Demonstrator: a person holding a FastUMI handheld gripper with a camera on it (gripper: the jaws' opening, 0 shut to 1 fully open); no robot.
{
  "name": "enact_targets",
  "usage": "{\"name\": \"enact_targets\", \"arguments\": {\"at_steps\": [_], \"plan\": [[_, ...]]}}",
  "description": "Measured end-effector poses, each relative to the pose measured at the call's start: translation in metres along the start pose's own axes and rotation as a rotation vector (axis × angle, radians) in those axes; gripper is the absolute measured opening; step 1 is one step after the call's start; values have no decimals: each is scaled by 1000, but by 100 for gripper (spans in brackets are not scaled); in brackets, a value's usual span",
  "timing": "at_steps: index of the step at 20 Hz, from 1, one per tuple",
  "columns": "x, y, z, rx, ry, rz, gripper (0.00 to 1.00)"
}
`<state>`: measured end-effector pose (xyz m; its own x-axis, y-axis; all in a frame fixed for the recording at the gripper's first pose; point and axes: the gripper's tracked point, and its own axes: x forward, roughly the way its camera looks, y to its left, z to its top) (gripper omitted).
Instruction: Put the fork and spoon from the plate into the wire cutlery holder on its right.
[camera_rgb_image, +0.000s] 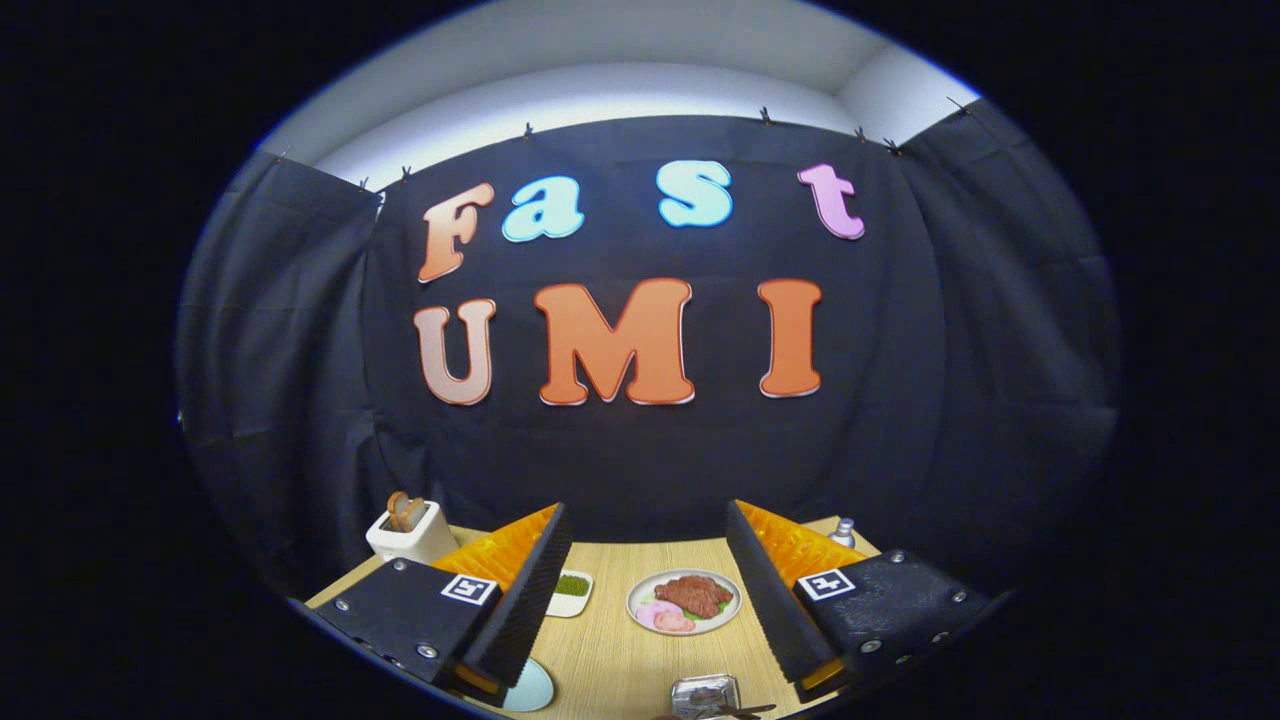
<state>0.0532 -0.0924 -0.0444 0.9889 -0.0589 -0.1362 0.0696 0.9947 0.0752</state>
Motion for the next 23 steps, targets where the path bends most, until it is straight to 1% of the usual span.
{"name": "enact_targets", "arguments": {"at_steps": [3,8,23], "plan": [[-4,11,14,-13,-53,14,95],[-10,20,19,-42,-81,27,95],[-8,32,9,-47,-50,59,95]]}}
